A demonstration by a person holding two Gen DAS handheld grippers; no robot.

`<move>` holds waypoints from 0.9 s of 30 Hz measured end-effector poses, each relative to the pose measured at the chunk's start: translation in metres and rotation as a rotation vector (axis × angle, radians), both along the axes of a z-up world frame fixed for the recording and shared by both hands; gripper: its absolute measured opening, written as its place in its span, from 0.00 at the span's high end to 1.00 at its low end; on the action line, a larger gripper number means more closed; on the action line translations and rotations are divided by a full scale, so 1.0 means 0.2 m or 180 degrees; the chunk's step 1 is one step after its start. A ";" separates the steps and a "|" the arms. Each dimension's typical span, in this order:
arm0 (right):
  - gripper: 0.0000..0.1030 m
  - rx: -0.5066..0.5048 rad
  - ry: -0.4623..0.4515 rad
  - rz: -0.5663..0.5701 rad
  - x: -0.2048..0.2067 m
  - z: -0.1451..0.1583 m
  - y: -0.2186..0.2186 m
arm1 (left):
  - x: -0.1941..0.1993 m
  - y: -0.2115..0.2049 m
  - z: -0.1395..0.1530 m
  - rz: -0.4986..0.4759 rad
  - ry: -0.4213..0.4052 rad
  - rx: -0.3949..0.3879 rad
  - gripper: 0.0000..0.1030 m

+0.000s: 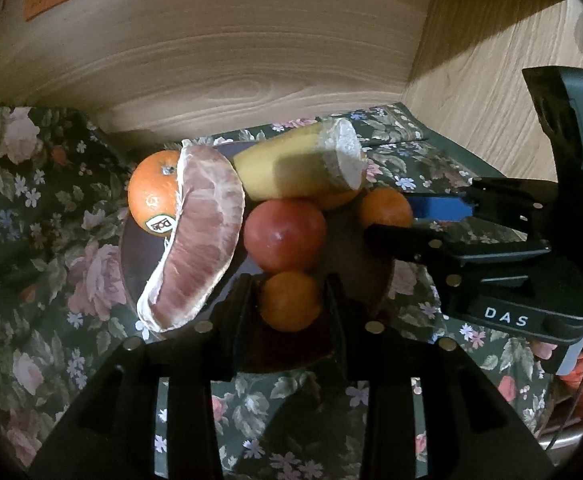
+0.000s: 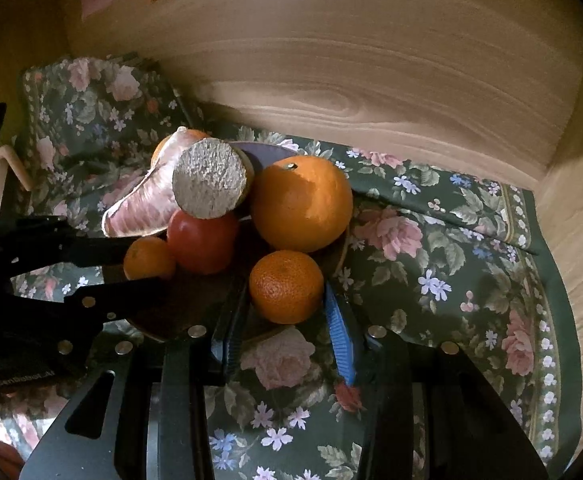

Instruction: Organize fruits

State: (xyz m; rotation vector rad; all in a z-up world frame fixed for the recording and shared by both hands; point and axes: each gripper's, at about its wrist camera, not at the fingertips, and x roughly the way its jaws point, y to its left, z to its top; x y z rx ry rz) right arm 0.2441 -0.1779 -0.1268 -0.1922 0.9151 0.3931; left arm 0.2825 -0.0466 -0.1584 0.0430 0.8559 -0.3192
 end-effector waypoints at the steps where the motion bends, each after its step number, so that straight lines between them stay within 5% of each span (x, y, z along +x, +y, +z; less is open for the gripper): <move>1: 0.66 -0.0011 0.0008 0.0011 0.00 0.00 0.01 | 0.01 0.00 0.00 0.0000 0.0006 -0.0010 0.67; 8: 0.64 -0.0027 0.0048 0.0025 0.00 -0.02 0.01 | 0.00 0.03 0.01 0.0055 0.0005 -0.0040 0.65; 10: 0.49 -0.0006 -0.0012 -0.0003 -0.01 0.00 0.01 | -0.01 0.04 0.02 0.0073 -0.0013 -0.0052 0.65; 12: 0.46 0.0003 -0.0061 -0.0012 -0.03 0.02 0.01 | -0.03 0.07 0.05 0.0098 -0.0049 -0.0069 0.65; 27: 0.46 0.0057 0.0166 0.0186 -0.21 -0.07 0.10 | -0.18 0.20 0.10 0.0314 -0.0218 -0.0005 0.62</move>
